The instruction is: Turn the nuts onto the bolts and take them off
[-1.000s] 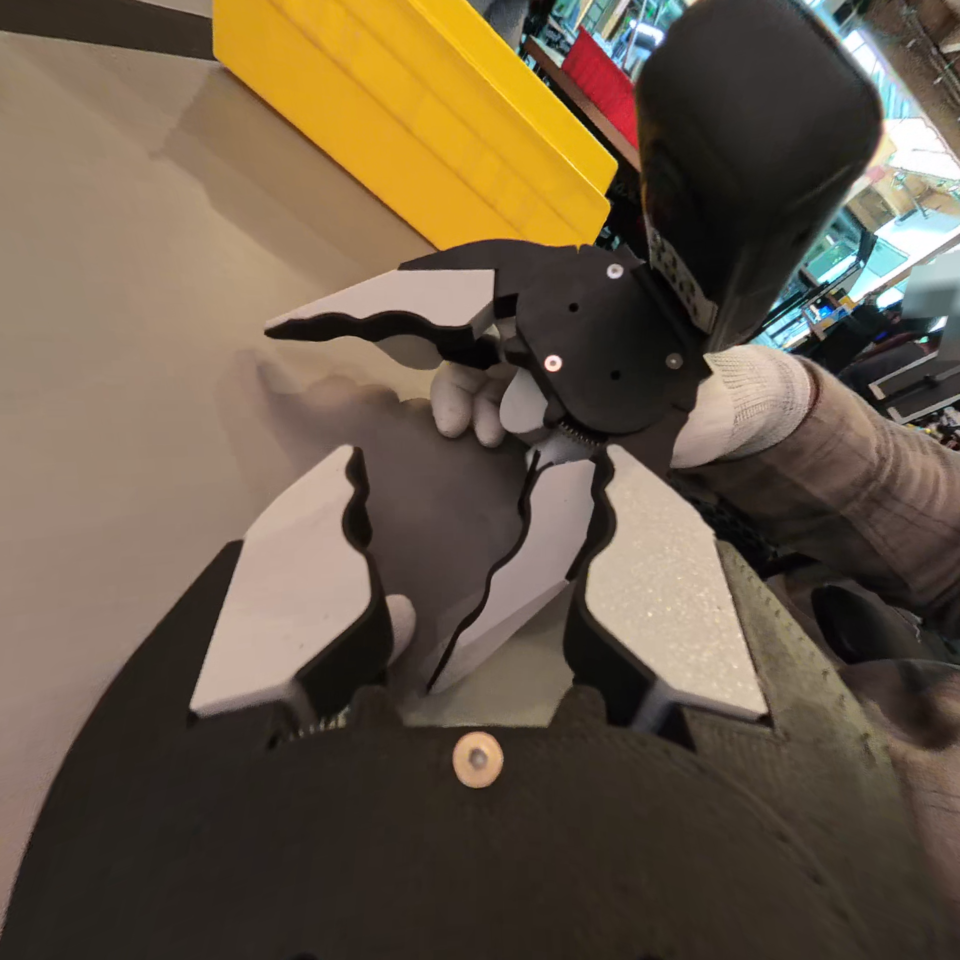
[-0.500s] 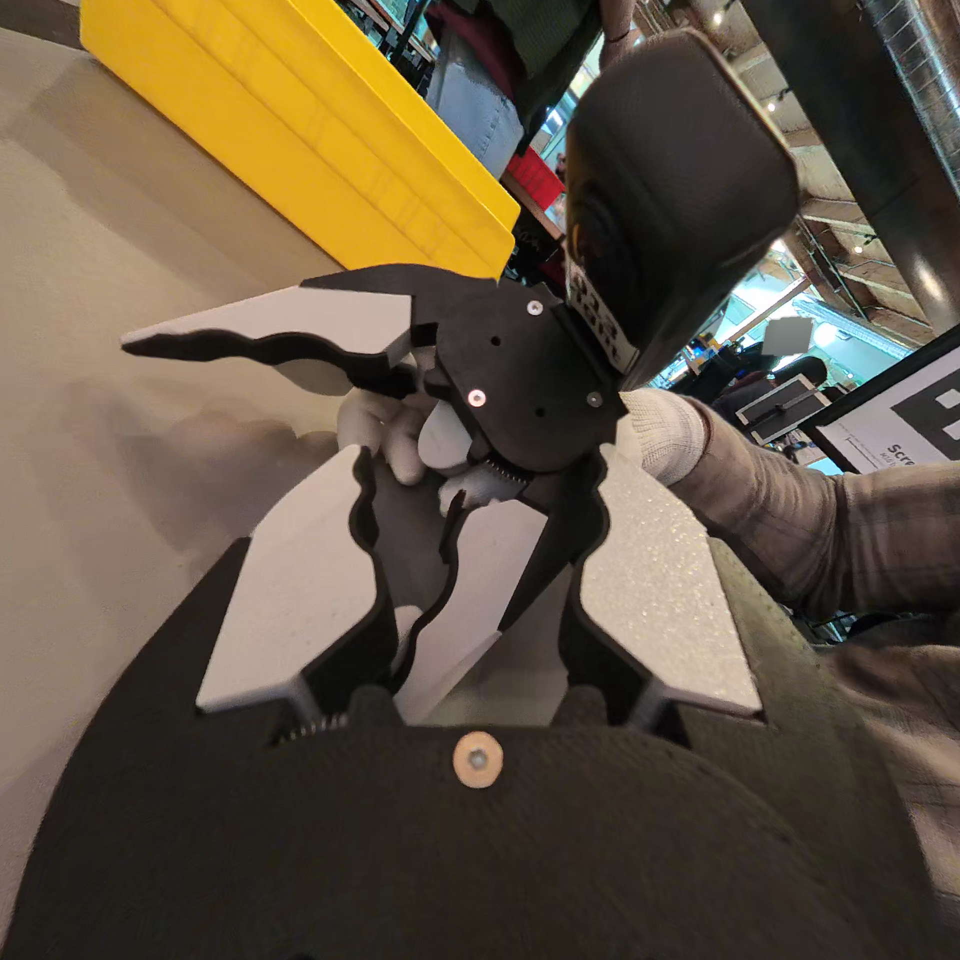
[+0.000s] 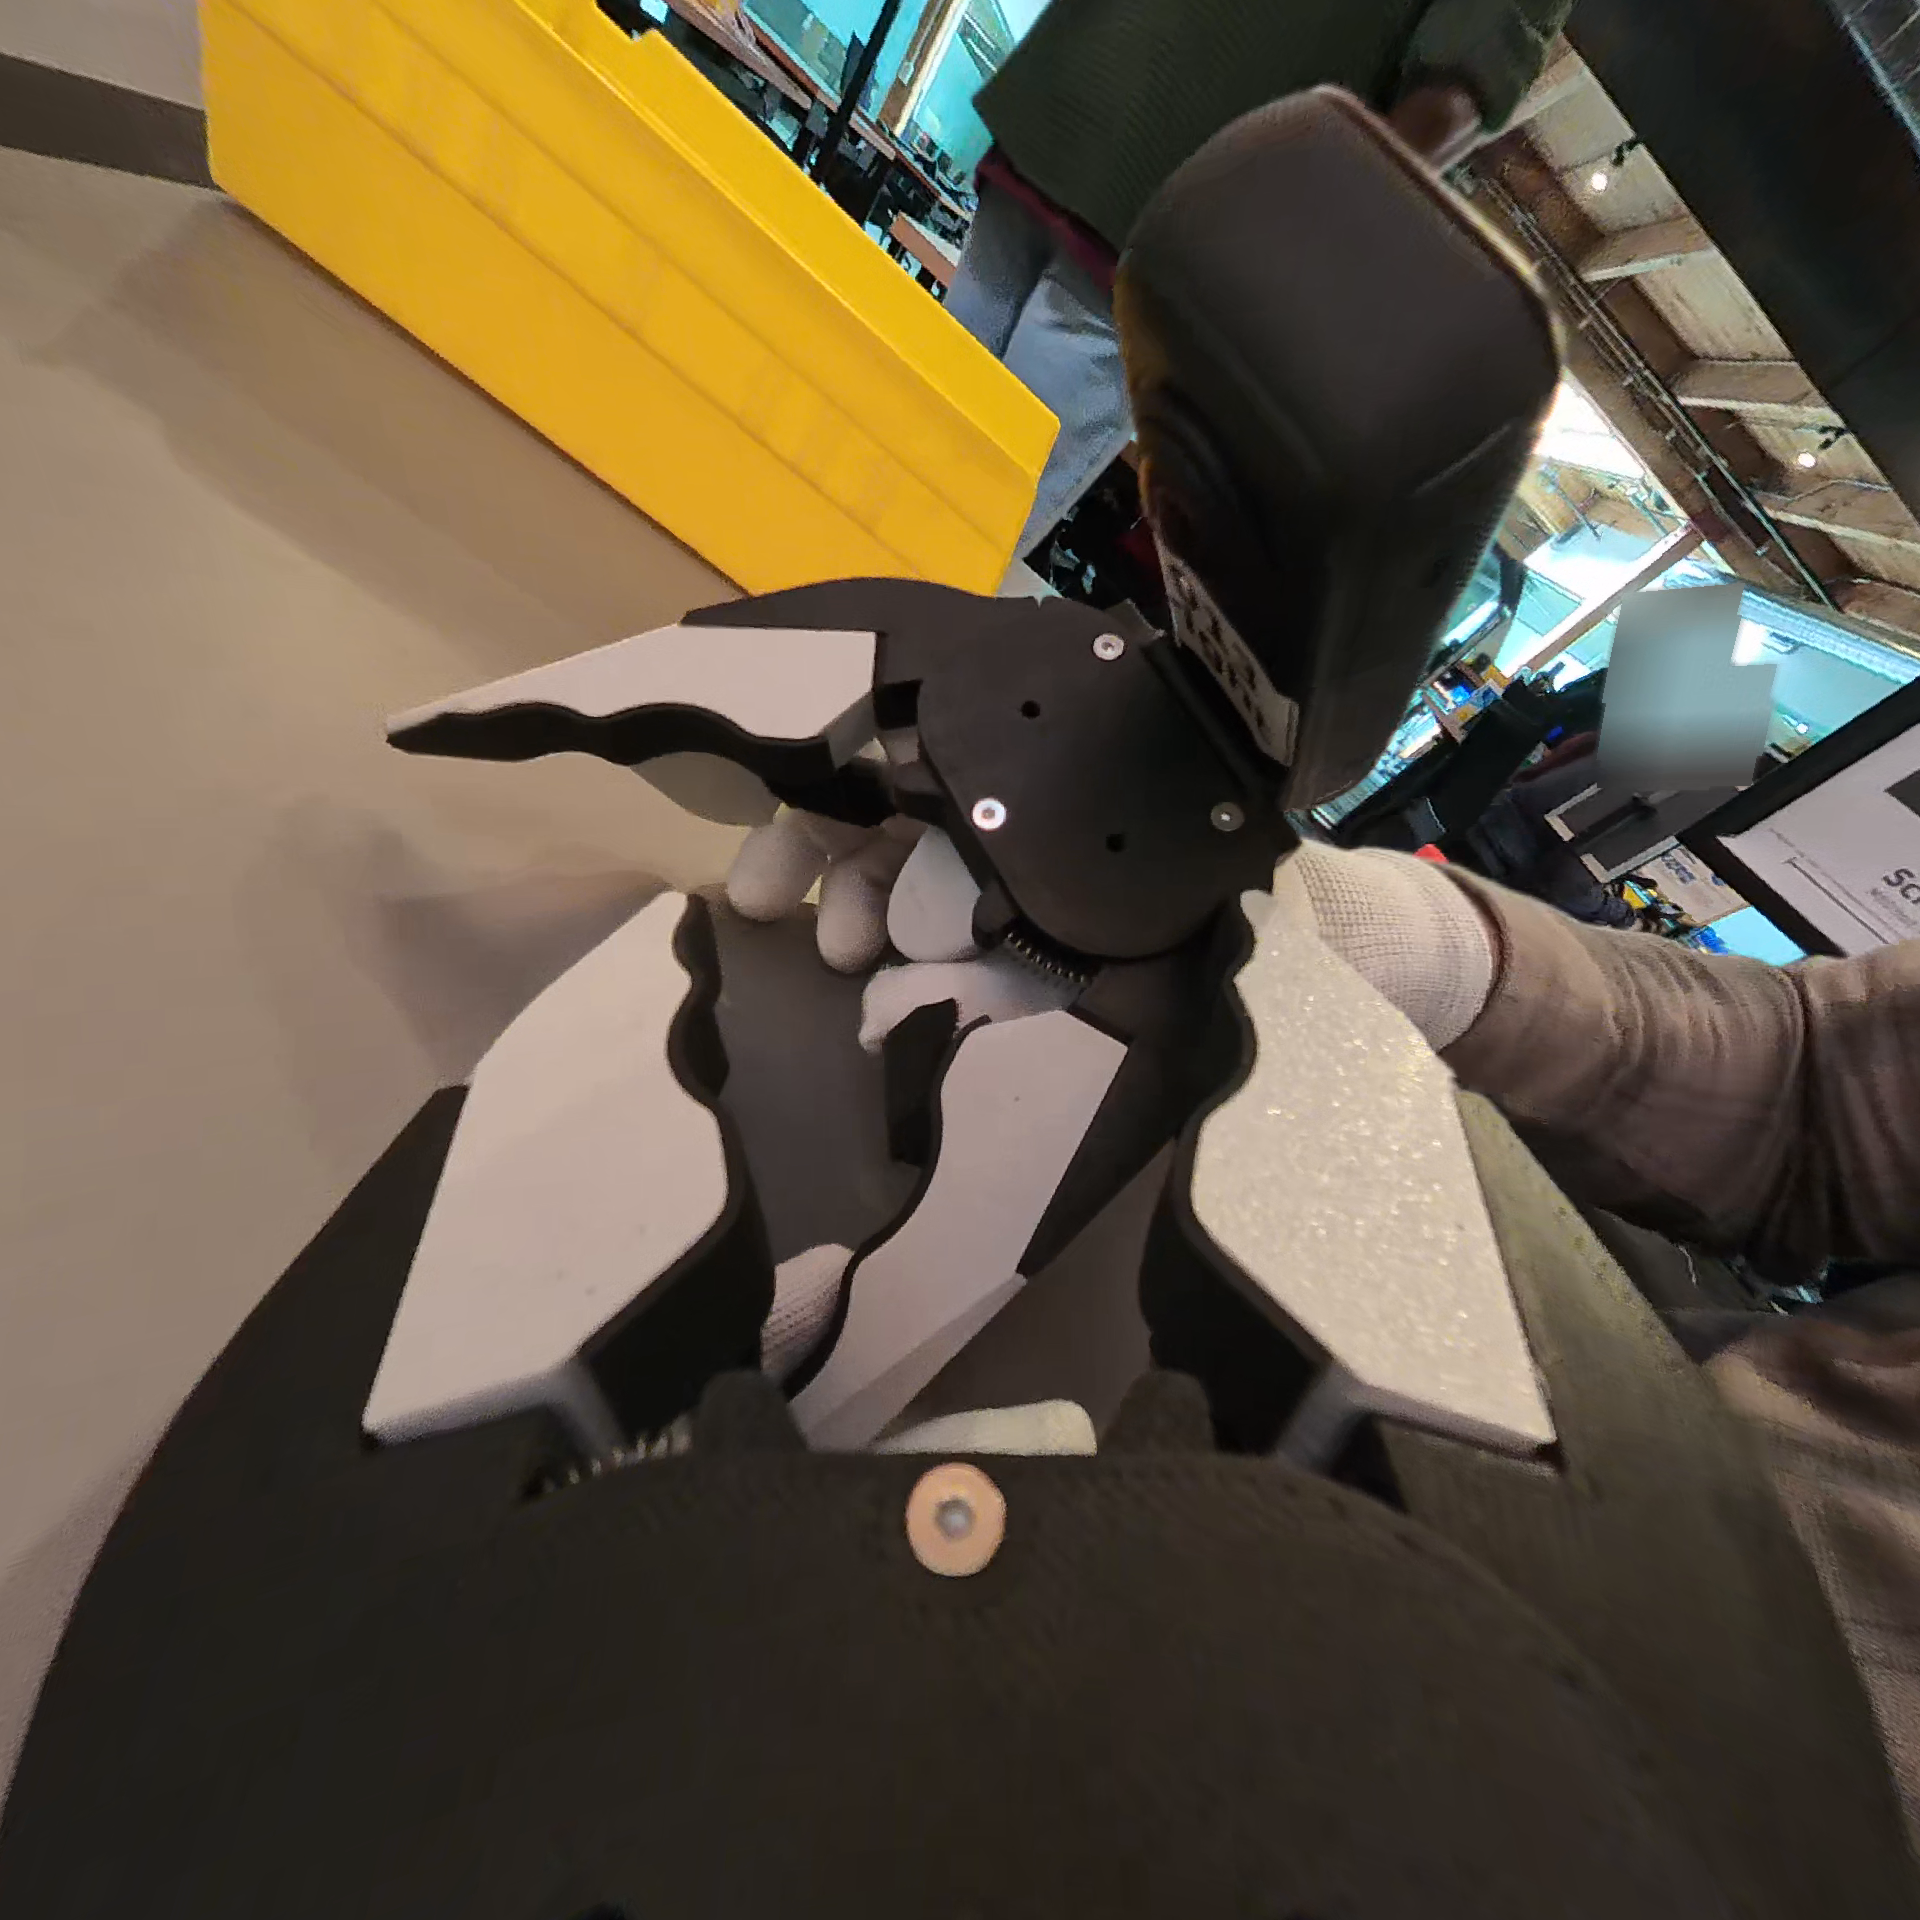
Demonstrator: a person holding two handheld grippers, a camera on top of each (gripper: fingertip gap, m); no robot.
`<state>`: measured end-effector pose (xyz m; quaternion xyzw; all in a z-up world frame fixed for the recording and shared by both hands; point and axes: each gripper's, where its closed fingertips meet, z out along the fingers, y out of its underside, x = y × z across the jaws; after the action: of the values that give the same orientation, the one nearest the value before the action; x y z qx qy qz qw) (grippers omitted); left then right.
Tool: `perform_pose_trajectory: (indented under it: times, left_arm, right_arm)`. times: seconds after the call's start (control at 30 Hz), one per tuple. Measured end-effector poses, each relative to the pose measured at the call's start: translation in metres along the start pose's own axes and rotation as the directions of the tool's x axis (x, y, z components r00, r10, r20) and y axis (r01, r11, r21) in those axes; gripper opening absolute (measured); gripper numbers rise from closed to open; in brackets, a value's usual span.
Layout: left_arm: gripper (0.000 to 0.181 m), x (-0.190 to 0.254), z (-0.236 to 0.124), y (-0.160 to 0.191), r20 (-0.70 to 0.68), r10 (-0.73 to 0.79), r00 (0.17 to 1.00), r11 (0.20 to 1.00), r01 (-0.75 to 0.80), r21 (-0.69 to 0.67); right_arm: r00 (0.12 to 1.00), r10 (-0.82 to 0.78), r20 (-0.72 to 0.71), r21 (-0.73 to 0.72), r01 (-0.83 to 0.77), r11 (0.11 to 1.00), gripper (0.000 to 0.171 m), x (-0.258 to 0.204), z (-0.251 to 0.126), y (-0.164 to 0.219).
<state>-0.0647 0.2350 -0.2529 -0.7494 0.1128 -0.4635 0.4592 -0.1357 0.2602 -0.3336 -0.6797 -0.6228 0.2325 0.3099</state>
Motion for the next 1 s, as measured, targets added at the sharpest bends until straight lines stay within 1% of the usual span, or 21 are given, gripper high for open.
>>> perform_pose_trajectory:
  times: [0.13,0.2,0.3,0.4,0.73,0.87,0.9,1.0]
  left_arm:
    - [0.091,0.004,0.000,0.001,-0.009,0.028,1.000,1.000,-0.028,-0.001]
    - [0.091,0.003,-0.001,-0.002,-0.011,0.015,1.000,1.000,-0.014,0.018]
    - [0.087,-0.002,-0.001,-0.005,0.003,-0.018,1.000,0.999,0.018,0.034]
    - [0.087,0.000,0.001,-0.001,0.010,0.005,1.000,1.000,-0.005,0.012]
    - [0.090,-0.010,0.009,-0.009,0.044,-0.012,0.999,1.000,0.011,0.027]
    - [0.094,-0.030,0.014,-0.019,0.127,-0.029,0.991,0.999,0.023,0.043]
    - [0.096,-0.031,0.014,-0.020,0.130,-0.032,0.991,0.999,0.026,0.046]
    - [0.110,-0.033,0.011,-0.023,0.154,-0.024,0.988,0.997,0.013,0.071]
  right_arm:
    - [1.000,-0.007,-0.021,0.015,0.007,1.000,0.160,0.000,-0.004,-0.001]
    - [1.000,0.016,-0.019,-0.017,-0.016,1.000,0.160,0.000,-0.005,0.001]
    - [0.995,0.096,0.022,-0.077,-0.094,0.993,0.161,-0.002,0.000,0.010]
    - [0.996,0.084,0.017,-0.040,-0.083,0.996,0.159,-0.002,0.000,0.009]
    - [0.997,0.073,0.022,-0.044,-0.072,0.996,0.160,0.009,0.001,0.009]
    - [0.998,0.052,0.036,-0.049,-0.050,0.998,0.160,0.032,0.006,0.008]
    - [0.998,0.056,0.032,-0.049,-0.055,0.997,0.159,0.041,0.006,0.009]
    - [0.998,0.057,0.031,-0.049,-0.056,0.997,0.160,0.058,0.009,0.008]
